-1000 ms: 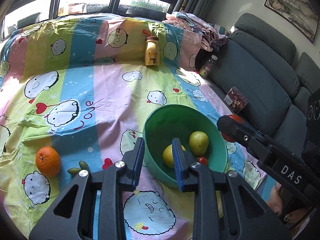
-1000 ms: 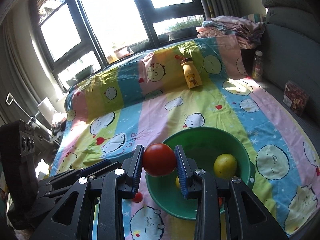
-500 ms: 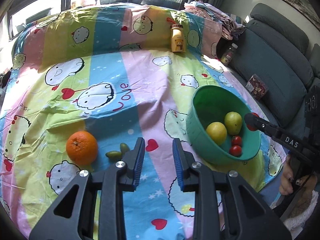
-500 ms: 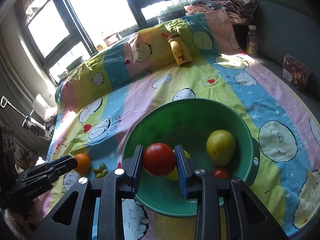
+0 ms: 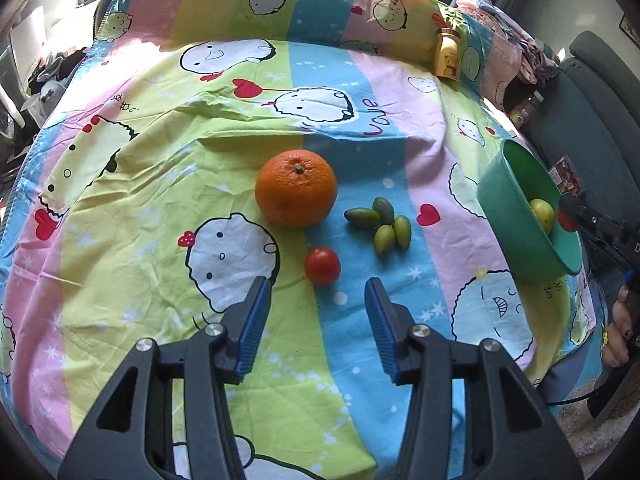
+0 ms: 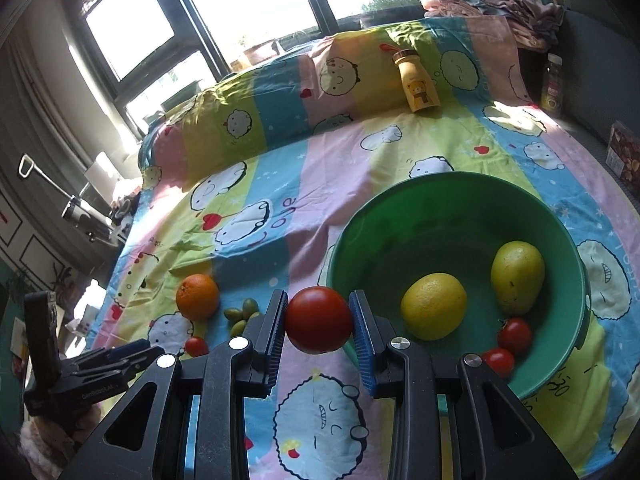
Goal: Organize fruits
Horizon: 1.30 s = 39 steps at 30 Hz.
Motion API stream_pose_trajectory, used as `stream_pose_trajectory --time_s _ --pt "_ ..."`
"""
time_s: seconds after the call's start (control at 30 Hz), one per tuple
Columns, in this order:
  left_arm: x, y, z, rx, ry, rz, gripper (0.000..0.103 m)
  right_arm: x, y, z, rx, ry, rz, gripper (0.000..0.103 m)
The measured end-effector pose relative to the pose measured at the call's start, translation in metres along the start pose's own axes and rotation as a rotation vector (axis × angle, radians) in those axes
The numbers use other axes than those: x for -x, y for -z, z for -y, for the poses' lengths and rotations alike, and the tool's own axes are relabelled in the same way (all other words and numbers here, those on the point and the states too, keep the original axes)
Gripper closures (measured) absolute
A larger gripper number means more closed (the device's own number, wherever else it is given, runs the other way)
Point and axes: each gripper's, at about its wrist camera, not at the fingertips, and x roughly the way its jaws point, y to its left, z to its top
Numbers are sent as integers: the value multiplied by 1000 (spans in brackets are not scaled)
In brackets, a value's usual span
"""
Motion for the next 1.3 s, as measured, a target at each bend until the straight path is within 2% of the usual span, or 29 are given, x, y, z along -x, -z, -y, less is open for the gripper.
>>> stream_pose_trajectory --time_s 0.03,0.1,0.27,0.5,0.63,0.67,0.73,0.9,1.2,1.3 --pt "-4 0 2 -5 11 -4 44 -1 0 -3 5 -2 -4 70" --pt "-12 0 6 -26 30 -10 40 -3 0 -8 14 -4 -7 70" --pt "-35 -8 2 -21 -30 -9 40 -2 -1 -15 33 -3 -4 70" --pt "-58 -9 -10 1 -33 -40 42 -3 -2 -18 42 2 -5 70" --pt "-60 -13 -14 8 -40 -15 43 -6 -3 -19 48 3 -10 70" --pt "-60 -14 -15 11 -44 -10 44 -7 -3 -19 49 2 -12 70" --pt "-61 -13 -14 10 -54 -3 55 -7 -3 -20 48 3 -14 70" --pt "-62 -12 -13 19 -43 12 73 -8 -3 -19 49 3 -13 70" --pt "-53 -7 -6 34 1 6 74 -7 -3 -16 39 4 -13 70" --pt "-37 -9 6 15 11 39 74 -5 -3 -14 37 6 -9 70"
